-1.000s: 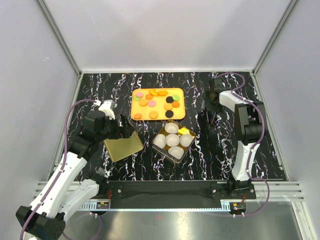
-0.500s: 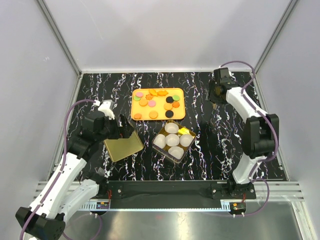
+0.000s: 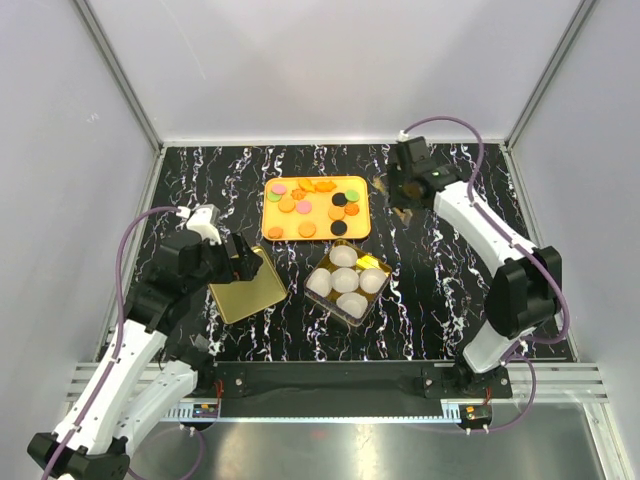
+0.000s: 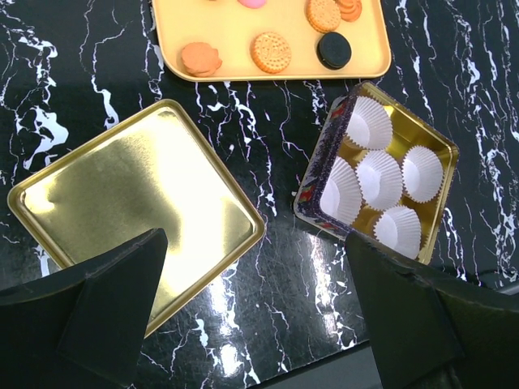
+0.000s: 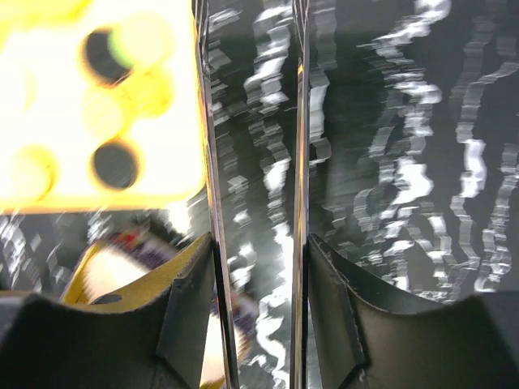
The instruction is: Pack the cookies
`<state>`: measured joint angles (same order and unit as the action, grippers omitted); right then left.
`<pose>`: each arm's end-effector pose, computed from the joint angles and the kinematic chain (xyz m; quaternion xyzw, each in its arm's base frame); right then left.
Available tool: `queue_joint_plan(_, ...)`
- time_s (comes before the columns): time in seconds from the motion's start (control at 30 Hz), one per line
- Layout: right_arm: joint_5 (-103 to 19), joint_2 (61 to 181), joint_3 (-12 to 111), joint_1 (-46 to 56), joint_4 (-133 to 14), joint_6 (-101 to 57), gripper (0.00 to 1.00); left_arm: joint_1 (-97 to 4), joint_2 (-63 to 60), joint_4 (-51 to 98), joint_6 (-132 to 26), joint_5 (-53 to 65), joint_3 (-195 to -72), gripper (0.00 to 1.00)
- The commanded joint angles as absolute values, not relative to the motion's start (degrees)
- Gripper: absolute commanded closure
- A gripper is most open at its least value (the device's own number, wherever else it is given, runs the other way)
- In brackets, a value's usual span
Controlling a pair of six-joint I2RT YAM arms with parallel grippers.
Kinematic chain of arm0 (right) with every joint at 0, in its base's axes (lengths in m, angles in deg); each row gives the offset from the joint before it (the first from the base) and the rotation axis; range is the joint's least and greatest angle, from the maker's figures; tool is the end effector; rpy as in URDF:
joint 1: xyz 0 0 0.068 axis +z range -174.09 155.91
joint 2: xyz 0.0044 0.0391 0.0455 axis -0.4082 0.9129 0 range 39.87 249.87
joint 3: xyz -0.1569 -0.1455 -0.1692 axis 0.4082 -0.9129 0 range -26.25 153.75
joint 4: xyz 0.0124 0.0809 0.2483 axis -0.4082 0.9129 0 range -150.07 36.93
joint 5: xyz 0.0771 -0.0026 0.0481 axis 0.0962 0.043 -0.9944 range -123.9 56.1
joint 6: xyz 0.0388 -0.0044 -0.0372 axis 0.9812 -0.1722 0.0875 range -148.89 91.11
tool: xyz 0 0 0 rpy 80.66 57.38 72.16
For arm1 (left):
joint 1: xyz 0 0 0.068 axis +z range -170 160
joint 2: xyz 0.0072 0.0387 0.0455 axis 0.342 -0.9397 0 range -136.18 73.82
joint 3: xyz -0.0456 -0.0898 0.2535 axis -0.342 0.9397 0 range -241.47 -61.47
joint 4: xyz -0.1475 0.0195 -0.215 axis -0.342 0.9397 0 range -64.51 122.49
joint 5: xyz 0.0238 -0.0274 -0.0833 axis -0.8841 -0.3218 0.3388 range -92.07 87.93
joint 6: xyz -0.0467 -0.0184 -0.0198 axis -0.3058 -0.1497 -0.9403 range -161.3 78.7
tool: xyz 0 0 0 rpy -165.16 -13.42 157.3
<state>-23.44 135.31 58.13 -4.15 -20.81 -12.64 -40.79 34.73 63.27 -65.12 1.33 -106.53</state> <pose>0.3468 0.1190 0.3043 0.0008 0.9372 0.0235 0.3479 0.1354 -0.0537 0.3073 -0.0086 0.8735 -0.2084 0.4398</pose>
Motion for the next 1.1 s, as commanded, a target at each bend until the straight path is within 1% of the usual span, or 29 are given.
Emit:
queue_joint_plan(0.0, -22.6, 133.1, 62.9, 1.1, -19.6, -12.5, 0.47, -40.8, 35.1, 61.9, -65.0, 0.0, -105.8, 0.01)
queue_joint_plan(0.1, -24.1, 136.4, 65.6, 4.4, -19.6, -12.2, 0.47, -40.8, 35.2, 61.8, -65.0, -0.1, -105.7, 0.01)
queue_joint_plan(0.2, -23.0, 140.8, 69.9, 6.8, -18.9, -12.8, 0.47, -40.8, 35.4, 61.9, -65.1, -0.4, -105.6, 0.01)
queue_joint_plan(0.4, -25.4, 148.4, 77.9, 8.1, -17.0, -13.8, 0.47, -40.8, 36.4, 62.0, -65.2, -1.2, -105.2, 0.01)
queue_joint_plan(0.67, -23.3, 157.6, 88.4, 8.7, -12.7, -16.9, 0.47, -40.8, 36.0, 62.0, -65.3, -1.4, -105.2, 0.01)
queue_joint_plan(0.73, -23.1, 158.3, 88.6, 8.7, -12.0, -17.4, 0.47, -40.8, 35.9, 62.0, -65.3, -1.5, -105.2, 0.01)
queue_joint_plan(1.07, -20.0, 151.7, 77.5, 8.8, -14.5, -16.6, 0.46, -40.8, 35.3, 61.8, -65.2, -0.8, -105.1, 0.01)
